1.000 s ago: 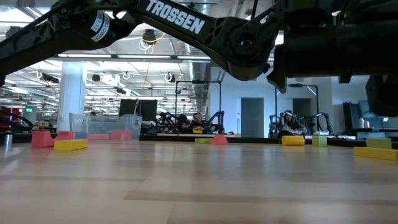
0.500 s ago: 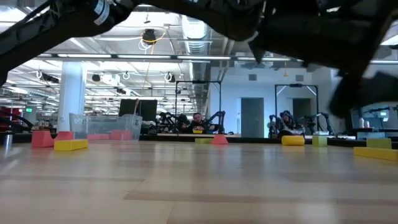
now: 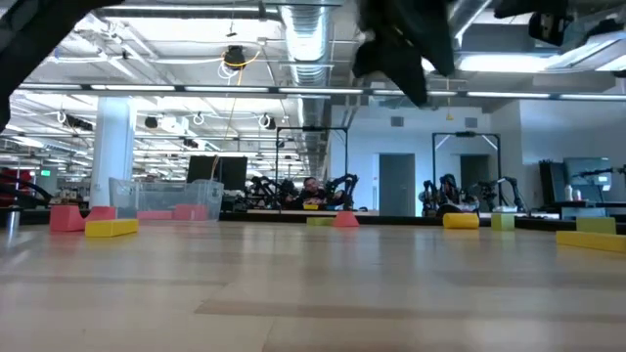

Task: Sort & place blocks by color
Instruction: Put the green block into the black transparent bin

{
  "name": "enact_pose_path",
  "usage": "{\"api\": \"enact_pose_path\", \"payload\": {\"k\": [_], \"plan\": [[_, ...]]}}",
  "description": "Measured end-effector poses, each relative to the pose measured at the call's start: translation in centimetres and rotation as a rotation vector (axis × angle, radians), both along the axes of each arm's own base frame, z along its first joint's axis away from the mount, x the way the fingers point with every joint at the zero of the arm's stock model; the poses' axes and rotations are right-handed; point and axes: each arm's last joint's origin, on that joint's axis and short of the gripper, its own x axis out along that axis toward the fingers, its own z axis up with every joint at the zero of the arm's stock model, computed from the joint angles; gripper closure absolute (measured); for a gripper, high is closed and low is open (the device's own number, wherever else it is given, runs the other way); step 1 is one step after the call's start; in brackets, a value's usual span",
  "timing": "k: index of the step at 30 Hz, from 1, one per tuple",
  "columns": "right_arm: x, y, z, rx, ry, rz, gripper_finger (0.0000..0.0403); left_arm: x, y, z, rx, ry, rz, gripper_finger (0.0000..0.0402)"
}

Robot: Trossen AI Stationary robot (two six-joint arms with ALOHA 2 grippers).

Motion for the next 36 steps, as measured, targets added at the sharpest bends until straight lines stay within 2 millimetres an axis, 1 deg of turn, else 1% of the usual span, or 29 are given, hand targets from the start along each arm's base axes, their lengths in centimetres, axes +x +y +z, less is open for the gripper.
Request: {"api": "enact_pose_path", "payload": {"k": [5,7,10,15,18,20,23,25,27,30,31,34,36], "plan": [[0.2,-0.3,-0.1,-0.027,0.011,-0.007,0.0384,-4.3,1.2,4.9,0.159,0.068,0.103,0.0169],[0.2,-0.4,-0.1,-0.046,0.014,-0.009,0.0385,-6.4,1.8,7.1,0.217,0.078,0.165,0.0182],[0.6,-0.6,-0.3,-0.049,0.035,-0.021,0.0383,-9.5,2.6,10.0,0.286,0.079,0.270,0.0203],[1.5,-0.8,-0.8,-0.062,0.088,-0.029,0.0364,-14.2,3.8,13.3,0.365,0.022,0.370,0.0241],[2.4,-0.9,-1.3,-0.059,0.129,-0.039,0.0346,-17.4,5.0,14.2,0.431,0.005,0.411,0.0264],[3.2,-0.9,-1.7,-0.047,0.161,-0.052,0.0332,-19.8,6.1,14.0,0.471,0.012,0.445,0.0279],[4.2,-1.0,-2.4,-0.021,0.211,-0.057,0.0312,-23.4,7.5,13.4,0.461,-0.051,0.476,0.0301],[4.8,-1.1,-2.9,0.008,0.247,-0.087,0.0298,-25.2,8.0,12.5,0.419,-0.127,0.436,0.0315],[5.3,-1.3,-3.6,0.032,0.308,-0.116,0.0283,-26.6,8.3,11.2,0.353,-0.225,0.360,0.0327],[5.9,-1.7,-4.8,0.077,0.418,-0.176,0.0258,-28.1,8.6,9.3,0.232,-0.408,0.257,0.0341],[6.1,-1.9,-5.2,0.100,0.460,-0.191,0.0248,-28.3,8.7,8.5,0.192,-0.467,0.234,0.0345],[6.4,-2.3,-6.6,0.170,0.605,-0.228,0.0215,-28.8,8.9,6.7,0.105,-0.615,0.211,0.0353],[6.5,-2.7,-7.5,0.193,0.714,-0.254,0.0189,-28.9,9.1,6.0,0.077,-0.682,0.222,0.0354]]}}
